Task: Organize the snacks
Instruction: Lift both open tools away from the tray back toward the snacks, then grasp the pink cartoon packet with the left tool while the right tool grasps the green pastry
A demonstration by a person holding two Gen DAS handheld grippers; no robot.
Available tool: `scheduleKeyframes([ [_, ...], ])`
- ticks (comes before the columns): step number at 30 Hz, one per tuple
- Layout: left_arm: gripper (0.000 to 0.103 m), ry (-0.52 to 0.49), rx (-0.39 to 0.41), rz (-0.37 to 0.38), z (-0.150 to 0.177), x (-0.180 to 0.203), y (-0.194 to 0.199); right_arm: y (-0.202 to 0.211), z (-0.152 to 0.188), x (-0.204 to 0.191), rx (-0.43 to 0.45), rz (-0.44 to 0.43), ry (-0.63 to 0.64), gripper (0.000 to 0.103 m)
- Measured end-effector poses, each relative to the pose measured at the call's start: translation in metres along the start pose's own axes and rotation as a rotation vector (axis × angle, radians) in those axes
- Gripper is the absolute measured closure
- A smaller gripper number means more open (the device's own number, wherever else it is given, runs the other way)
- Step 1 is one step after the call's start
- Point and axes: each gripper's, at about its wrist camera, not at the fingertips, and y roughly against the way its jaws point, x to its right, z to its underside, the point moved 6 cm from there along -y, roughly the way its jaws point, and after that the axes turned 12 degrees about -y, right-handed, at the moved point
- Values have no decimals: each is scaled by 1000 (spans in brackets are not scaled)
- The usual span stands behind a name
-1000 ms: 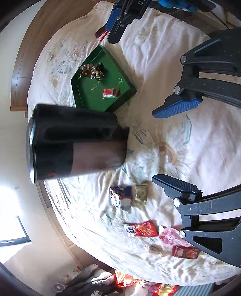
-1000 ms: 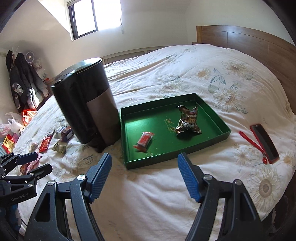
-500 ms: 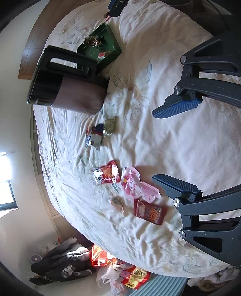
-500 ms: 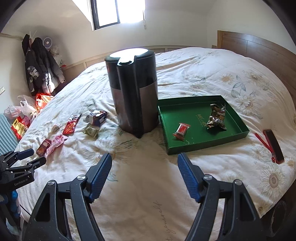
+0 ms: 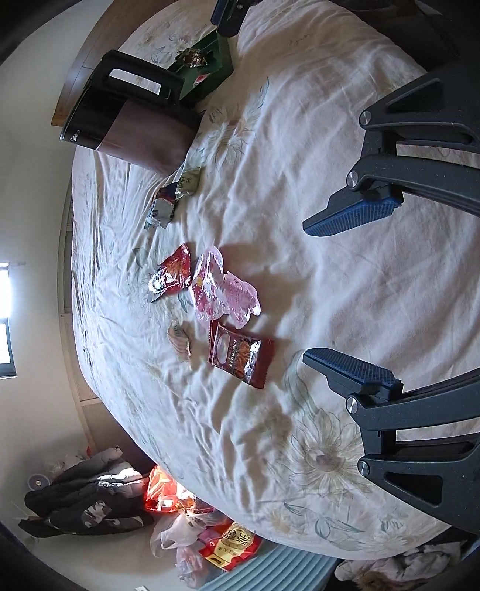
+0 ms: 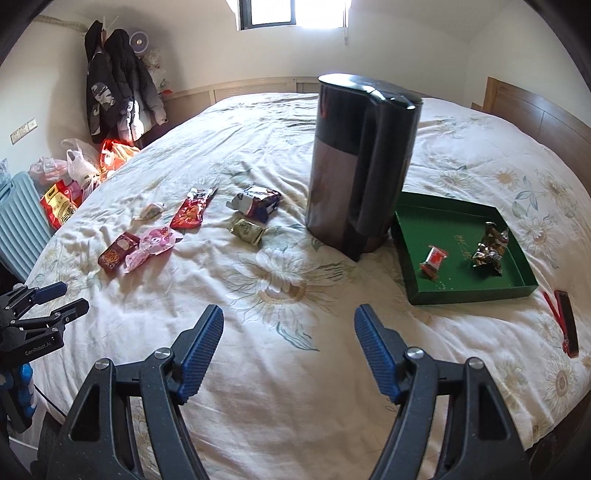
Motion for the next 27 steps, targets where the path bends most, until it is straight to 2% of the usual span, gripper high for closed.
scheduleKeyframes([
  [10, 46, -179, 15, -83, -16, 16, -35, -60, -9, -35, -65, -44, 88, 0],
  [23, 46, -223, 1, -82, -50, 18, -99, -147, -45, -57, -89, -69, 188, 0],
  [27, 46, -228, -5, -124, -57, 15, -110, -166, -50, -60, -96, -76, 206, 0],
])
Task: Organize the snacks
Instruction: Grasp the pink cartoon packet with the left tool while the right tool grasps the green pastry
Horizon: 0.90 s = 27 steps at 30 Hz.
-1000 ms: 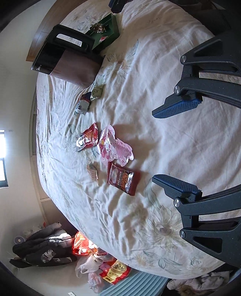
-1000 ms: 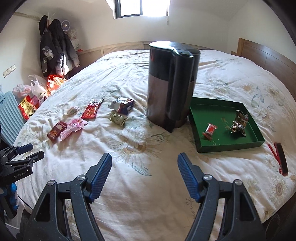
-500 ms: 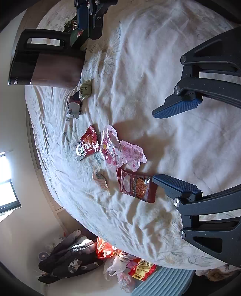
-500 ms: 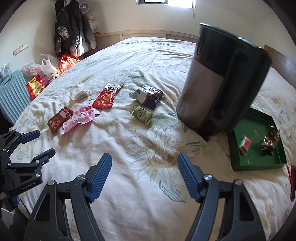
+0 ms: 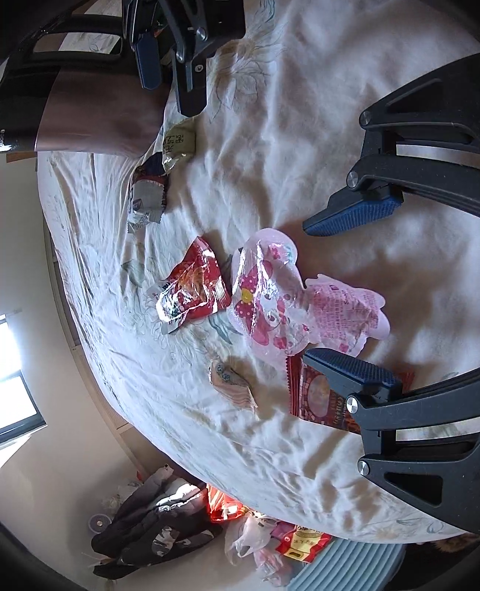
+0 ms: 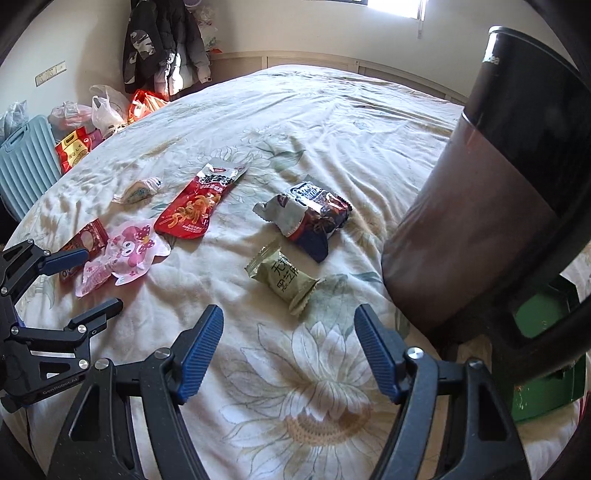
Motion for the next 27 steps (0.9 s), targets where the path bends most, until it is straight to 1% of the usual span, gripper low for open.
scheduleKeyframes([
  [3, 46, 27, -15, -14, 0, -4, -5, -8, -2, 1, -4, -9, -3, 0],
  [8, 46, 46, -38, -4, 4, -3, -13, -20, -3, 3, -17, -10, -11, 0],
  [12, 45, 79, -52, 23, 8, -5, -17, -27, -4, 1, -28, -16, -11, 0],
  [19, 46, 148, -61, 111, 12, -10, -24, -39, -9, -6, -34, -33, -25, 0],
  [23, 47, 160, -64, 136, 12, -11, -24, -48, -12, -7, -34, -45, -29, 0],
  [27, 47, 154, -71, 138, 11, -10, -26, -52, -18, -7, -22, -46, 15, 0],
])
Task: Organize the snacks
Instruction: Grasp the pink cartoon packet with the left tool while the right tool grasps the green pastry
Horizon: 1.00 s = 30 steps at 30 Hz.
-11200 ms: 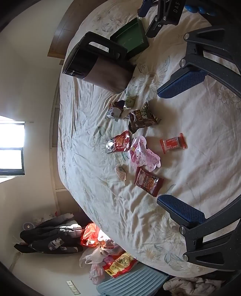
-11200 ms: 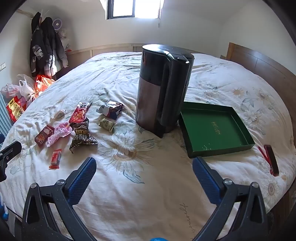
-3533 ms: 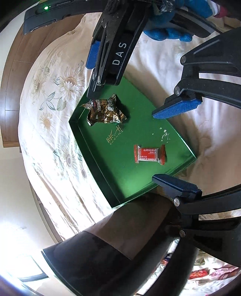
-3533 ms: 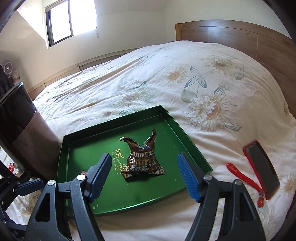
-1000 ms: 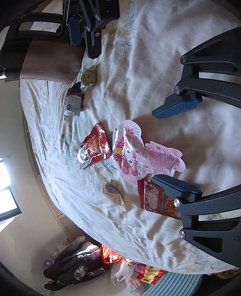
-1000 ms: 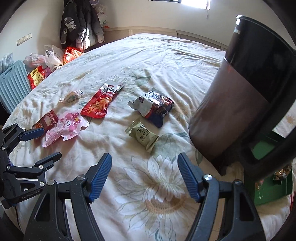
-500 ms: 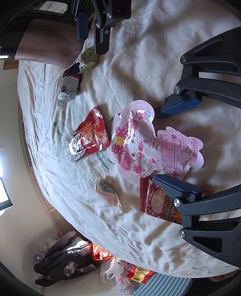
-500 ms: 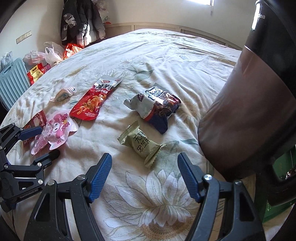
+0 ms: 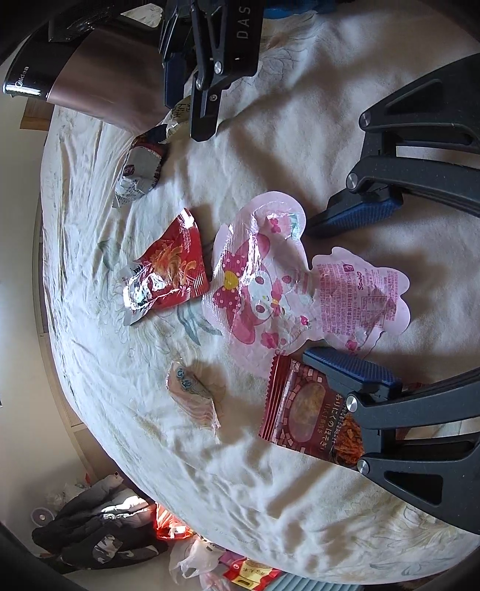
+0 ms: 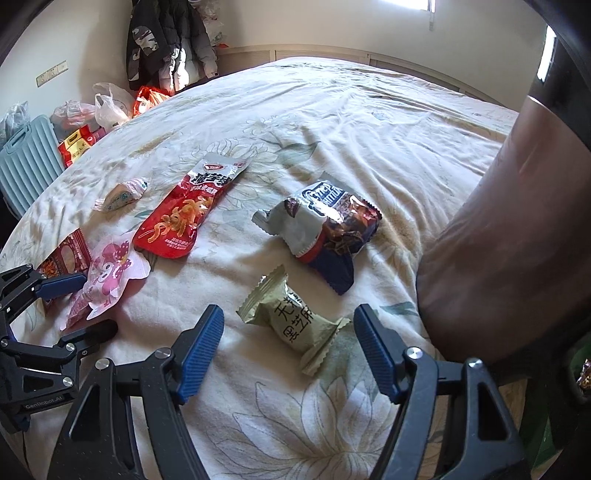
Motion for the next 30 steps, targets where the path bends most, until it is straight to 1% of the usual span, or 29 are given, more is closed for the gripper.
scheduleKeyframes([
  [3, 47, -6, -2, -4, 0, 1, -2, 0, -4, 0, 11, 7, 60, 0],
  [8, 47, -6, 0, -7, -1, 1, -3, 3, -8, -5, 28, -23, 159, 0],
  [13, 47, -10, 0, -17, 0, 1, -2, -3, -4, -12, 5, -63, 261, 0],
  [17, 47, -9, -2, -22, 0, 3, -2, -7, 0, -11, -15, -83, 281, 0],
  [18, 47, -8, -2, -21, 0, 3, -2, -8, 1, -9, -20, -87, 273, 7],
  [20, 57, -2, -2, -2, 0, 4, -1, -10, 2, -6, -25, -97, 248, 28],
  [21, 59, 2, -4, 6, -1, 5, 0, -11, 2, -5, -28, -106, 235, 32],
  [22, 64, 2, -6, 10, -2, 6, 0, -13, 2, -4, -32, -113, 225, 36],
  [23, 68, -2, -8, 12, -3, 8, 1, -14, 3, -4, -36, -116, 217, 37],
  [27, 73, -21, -20, 4, -7, 13, -1, -16, 4, 1, -37, -134, 172, 43],
  [30, 74, -4, -34, 15, -9, 12, -2, -16, 6, 6, -34, -132, 143, 56],
])
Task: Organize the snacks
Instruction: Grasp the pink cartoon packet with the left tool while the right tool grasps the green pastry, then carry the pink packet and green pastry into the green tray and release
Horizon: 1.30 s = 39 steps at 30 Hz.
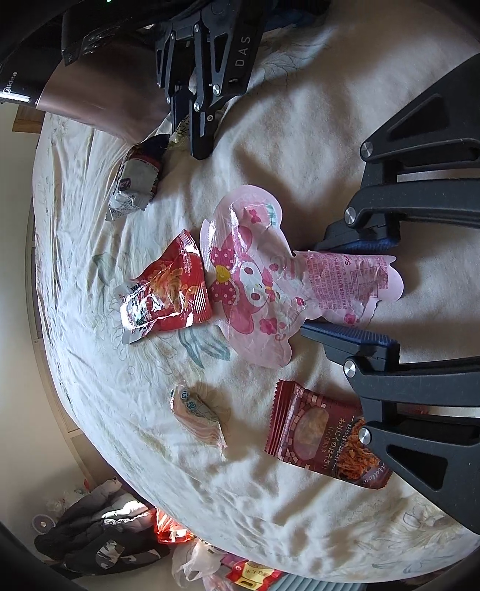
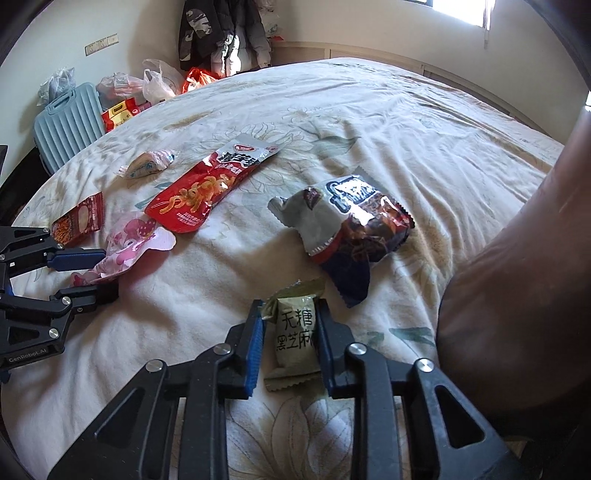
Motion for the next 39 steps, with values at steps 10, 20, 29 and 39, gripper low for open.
scheduleKeyframes([
  [10, 78, 108, -21, 84, -4, -11, -11, 4, 7, 7, 12, 36, -98, 69],
  [20, 88, 99, -33, -25, -12, 1, -3, 28, 18, 2, -3, 33, -242, 69],
  [29, 95, 101, -17, -41, -10, 13, 22, 65, 39, -12, -6, 33, -317, 69],
  [39, 95, 91, 26, -46, -10, 20, 59, 106, 54, -29, 8, 65, -370, 69],
])
